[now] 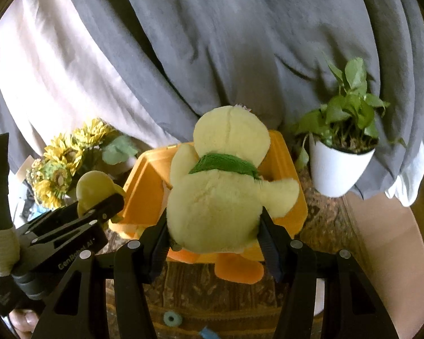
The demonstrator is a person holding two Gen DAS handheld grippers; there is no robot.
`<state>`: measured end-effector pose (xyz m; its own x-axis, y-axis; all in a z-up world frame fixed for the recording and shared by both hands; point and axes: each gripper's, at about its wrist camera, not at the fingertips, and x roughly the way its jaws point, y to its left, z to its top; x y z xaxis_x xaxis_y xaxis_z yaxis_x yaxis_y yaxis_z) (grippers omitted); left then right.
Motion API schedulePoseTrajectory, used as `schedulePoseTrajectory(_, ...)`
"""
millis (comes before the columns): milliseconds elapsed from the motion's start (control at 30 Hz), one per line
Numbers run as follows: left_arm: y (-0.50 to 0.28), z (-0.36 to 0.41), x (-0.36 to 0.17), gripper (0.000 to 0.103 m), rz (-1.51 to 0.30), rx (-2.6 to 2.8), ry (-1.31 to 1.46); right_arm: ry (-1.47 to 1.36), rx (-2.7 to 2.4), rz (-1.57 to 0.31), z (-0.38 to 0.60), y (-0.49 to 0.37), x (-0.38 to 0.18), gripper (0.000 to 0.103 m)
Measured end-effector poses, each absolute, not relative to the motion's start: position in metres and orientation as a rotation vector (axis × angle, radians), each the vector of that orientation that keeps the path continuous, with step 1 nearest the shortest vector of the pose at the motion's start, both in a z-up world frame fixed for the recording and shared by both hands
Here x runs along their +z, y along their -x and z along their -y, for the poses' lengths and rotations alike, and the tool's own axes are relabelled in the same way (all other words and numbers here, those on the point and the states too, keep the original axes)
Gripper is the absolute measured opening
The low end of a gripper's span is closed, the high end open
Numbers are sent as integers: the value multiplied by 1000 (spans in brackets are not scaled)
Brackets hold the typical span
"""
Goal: Organize objects
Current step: 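Carry the yellow toy with the left tool while the right tool carries the duck to the crate, then lower the yellow round toy into the crate and open the left tool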
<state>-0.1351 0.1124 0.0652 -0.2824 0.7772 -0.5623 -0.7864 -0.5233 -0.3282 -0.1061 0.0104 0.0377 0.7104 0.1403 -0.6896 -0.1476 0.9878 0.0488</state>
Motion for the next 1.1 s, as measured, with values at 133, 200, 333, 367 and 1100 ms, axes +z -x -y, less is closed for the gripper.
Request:
schedulePoseTrajectory(133,143,-123,66,46,-21,1946,845,19,165,-757,-11,94,40,57)
schedulePoseTrajectory(200,146,-128,66,46,-26,1943,847,47,206,-751,-12,88,39,57)
schedulePoseTrajectory(333,153,-141,63,47,-42,1935,854,56,209,-761,-13,74,35,57)
schedulePoseTrajectory(367,154,-143,62,47,-46,1934,857,58,208,-767,-13,69,34,57)
schedulePoseTrajectory(1100,172,-181,35,92,-137,1999,906,85,205,-853,-13,21,-1,57)
